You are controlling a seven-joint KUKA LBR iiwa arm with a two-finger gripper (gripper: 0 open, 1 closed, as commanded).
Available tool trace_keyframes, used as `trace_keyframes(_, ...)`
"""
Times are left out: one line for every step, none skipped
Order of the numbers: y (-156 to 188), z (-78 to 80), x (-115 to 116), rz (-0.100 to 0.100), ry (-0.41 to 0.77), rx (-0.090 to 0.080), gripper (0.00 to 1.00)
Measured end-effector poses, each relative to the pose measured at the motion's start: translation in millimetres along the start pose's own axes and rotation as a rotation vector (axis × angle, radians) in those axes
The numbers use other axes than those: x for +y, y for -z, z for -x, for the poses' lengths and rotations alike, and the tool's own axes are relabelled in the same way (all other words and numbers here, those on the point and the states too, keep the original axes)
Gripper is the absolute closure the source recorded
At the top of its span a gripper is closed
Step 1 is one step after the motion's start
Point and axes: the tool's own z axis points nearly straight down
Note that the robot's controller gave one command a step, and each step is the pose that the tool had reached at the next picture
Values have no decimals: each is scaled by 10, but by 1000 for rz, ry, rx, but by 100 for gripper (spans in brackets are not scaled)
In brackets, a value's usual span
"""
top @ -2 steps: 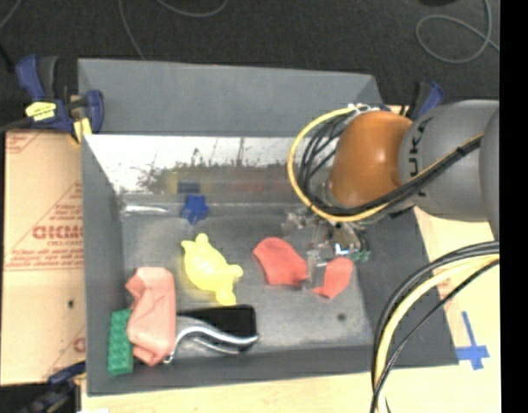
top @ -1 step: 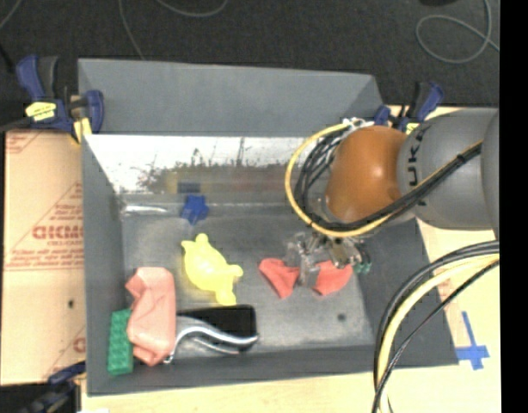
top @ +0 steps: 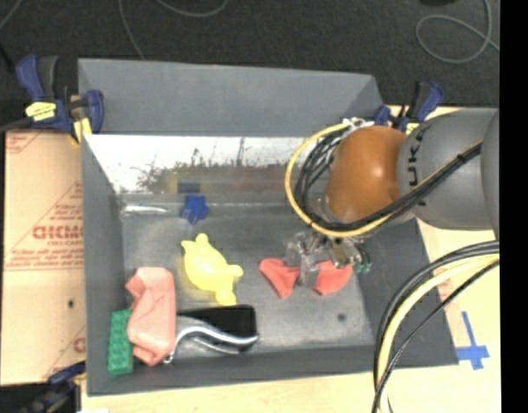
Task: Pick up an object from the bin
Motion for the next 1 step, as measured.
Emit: trace_keyframes(1575, 40, 34, -2, 24, -7, 100)
